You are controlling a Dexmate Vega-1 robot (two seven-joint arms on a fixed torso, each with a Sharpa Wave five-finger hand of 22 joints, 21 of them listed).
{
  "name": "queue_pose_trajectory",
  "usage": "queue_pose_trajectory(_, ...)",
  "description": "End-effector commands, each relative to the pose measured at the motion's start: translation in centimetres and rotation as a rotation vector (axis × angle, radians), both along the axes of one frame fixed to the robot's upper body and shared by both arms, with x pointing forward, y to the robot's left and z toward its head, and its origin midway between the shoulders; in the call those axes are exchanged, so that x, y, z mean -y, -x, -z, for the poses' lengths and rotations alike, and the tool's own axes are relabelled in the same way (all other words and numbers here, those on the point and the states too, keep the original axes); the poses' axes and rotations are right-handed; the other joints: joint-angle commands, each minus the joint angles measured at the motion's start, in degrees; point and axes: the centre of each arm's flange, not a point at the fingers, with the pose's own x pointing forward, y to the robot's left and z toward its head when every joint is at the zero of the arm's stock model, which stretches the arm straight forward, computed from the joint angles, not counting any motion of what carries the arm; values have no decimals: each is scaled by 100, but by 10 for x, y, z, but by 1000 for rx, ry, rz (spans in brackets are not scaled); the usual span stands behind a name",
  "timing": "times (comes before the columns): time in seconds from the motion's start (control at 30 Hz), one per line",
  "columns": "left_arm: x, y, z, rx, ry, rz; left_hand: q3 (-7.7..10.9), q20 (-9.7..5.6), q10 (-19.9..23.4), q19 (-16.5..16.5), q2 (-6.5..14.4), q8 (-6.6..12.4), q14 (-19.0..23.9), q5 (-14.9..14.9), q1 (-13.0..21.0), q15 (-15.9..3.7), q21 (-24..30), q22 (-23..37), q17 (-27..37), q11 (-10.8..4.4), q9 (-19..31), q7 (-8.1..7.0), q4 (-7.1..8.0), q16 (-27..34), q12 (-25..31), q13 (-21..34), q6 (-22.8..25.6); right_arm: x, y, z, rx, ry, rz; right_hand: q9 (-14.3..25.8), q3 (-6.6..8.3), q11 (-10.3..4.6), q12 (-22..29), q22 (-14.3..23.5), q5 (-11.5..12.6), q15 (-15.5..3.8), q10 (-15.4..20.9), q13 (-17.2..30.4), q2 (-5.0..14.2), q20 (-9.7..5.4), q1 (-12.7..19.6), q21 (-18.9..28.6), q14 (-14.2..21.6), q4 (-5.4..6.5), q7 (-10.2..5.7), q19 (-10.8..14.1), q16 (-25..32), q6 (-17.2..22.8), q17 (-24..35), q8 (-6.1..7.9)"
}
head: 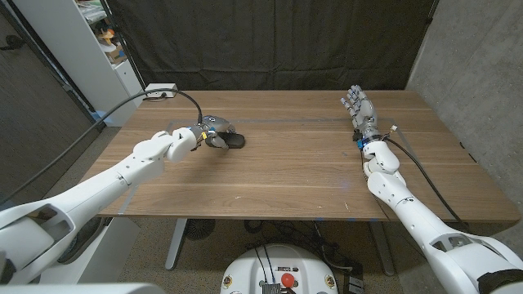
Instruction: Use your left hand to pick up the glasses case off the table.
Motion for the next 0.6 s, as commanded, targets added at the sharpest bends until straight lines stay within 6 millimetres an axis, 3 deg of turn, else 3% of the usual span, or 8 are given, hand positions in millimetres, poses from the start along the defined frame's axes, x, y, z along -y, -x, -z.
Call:
queue_pose_trajectory(0.03,4,10,2,-4,-8,-13,103,-68,113,57,656,35,92,22,554,-479,34,7,9,-91,32,-77,102,-25,34,16,157,2,7,-2,1,20,12,9,-3,15,10,33,21,12,61,11,-3,-15,-40,17,57,-1,1,66,13,29,14,28)
queue_pose_trajectory(0.6,4,22,-13,23,-29,-7,78,-27,145,18,680,33,106,10,500,-428,42,7,6,-92,30,-83,158,-59,23,38,218,3,12,-2,-6,31,17,8,-2,16,9,33,23,6,75,12,8,-27,-46,18,72,-2,8,82,15,37,11,26)
